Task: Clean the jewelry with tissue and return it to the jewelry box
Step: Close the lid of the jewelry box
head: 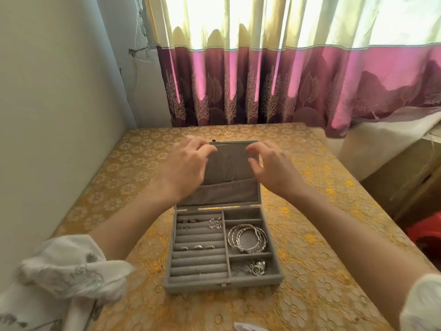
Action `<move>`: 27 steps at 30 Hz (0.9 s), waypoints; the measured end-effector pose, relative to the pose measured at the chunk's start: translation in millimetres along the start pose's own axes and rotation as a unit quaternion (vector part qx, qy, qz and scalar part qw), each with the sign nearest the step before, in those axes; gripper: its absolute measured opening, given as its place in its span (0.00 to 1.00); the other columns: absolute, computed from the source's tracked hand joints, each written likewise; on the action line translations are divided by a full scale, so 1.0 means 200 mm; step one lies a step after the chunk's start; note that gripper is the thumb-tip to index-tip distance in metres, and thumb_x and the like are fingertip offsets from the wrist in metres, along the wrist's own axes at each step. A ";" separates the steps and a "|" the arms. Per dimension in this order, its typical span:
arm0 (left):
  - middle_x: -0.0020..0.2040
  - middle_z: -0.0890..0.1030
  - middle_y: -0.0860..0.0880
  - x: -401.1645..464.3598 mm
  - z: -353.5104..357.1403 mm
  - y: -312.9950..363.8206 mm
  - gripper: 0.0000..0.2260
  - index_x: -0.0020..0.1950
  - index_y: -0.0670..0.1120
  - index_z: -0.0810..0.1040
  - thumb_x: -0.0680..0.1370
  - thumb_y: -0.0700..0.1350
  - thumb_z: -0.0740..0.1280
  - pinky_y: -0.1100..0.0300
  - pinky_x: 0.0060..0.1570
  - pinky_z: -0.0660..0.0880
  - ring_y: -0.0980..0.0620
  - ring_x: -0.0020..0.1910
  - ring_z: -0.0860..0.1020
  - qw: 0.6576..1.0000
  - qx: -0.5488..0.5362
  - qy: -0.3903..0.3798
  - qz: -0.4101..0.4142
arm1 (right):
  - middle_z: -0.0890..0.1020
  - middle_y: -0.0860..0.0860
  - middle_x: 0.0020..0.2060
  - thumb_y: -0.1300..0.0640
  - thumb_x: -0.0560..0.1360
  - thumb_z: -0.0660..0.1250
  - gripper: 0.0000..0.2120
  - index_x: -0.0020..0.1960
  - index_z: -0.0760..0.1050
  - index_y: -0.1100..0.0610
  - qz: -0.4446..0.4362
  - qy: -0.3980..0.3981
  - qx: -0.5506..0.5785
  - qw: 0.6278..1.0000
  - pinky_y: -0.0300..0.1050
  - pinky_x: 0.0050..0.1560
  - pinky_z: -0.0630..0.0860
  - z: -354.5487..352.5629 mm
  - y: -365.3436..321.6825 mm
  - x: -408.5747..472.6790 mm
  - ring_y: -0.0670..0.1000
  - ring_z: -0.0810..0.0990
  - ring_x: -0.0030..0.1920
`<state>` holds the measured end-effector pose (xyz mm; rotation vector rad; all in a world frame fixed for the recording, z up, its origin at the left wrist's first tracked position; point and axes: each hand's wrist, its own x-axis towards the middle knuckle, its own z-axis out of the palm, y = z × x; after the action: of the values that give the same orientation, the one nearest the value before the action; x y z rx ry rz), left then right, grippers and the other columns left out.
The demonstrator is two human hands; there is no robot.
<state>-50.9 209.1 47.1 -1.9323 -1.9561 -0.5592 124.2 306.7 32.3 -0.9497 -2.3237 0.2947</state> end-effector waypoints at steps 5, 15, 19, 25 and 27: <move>0.76 0.55 0.45 0.10 0.06 -0.16 0.25 0.76 0.48 0.53 0.79 0.38 0.54 0.43 0.71 0.47 0.45 0.75 0.51 0.975 0.099 -0.118 -0.159 | 0.56 0.53 0.74 0.51 0.79 0.56 0.27 0.75 0.52 0.54 0.005 -0.074 -0.123 0.990 0.52 0.74 0.50 0.12 -0.02 0.23 0.53 0.50 0.74; 0.54 0.73 0.44 0.00 -0.02 -0.20 0.19 0.65 0.45 0.74 0.76 0.31 0.60 0.48 0.62 0.67 0.44 0.54 0.73 0.994 -0.023 0.019 -0.108 | 0.77 0.54 0.57 0.51 0.79 0.56 0.15 0.61 0.75 0.53 -0.027 -0.005 -0.087 0.996 0.50 0.63 0.65 0.04 -0.09 0.19 0.55 0.72 0.59; 0.49 0.73 0.44 -0.09 -0.11 -0.18 0.16 0.61 0.43 0.78 0.76 0.31 0.61 0.52 0.53 0.72 0.46 0.50 0.72 0.995 -0.074 0.038 -0.056 | 0.78 0.54 0.54 0.53 0.78 0.61 0.12 0.58 0.76 0.56 -0.046 0.006 -0.050 0.998 0.49 0.58 0.68 -0.05 -0.14 0.05 0.55 0.73 0.56; 0.47 0.74 0.46 -0.35 -0.23 -0.10 0.17 0.60 0.44 0.78 0.72 0.34 0.68 0.52 0.42 0.76 0.47 0.45 0.73 0.999 -0.021 0.016 0.023 | 0.79 0.50 0.55 0.52 0.77 0.61 0.12 0.58 0.73 0.54 -0.076 0.014 -0.067 0.995 0.45 0.59 0.61 -0.10 -0.21 -0.27 0.51 0.74 0.58; 0.47 0.76 0.46 -0.45 -0.24 -0.06 0.17 0.58 0.44 0.78 0.70 0.35 0.71 0.53 0.42 0.77 0.47 0.45 0.75 0.999 0.003 0.009 0.050 | 0.80 0.49 0.53 0.53 0.77 0.62 0.10 0.57 0.72 0.54 -0.077 0.014 -0.067 0.995 0.45 0.59 0.61 -0.10 -0.23 -0.39 0.51 0.75 0.56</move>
<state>-61.7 107.7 43.2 -2.0019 -1.8366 -0.5420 154.3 219.7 31.3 -0.8256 -2.3981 0.0636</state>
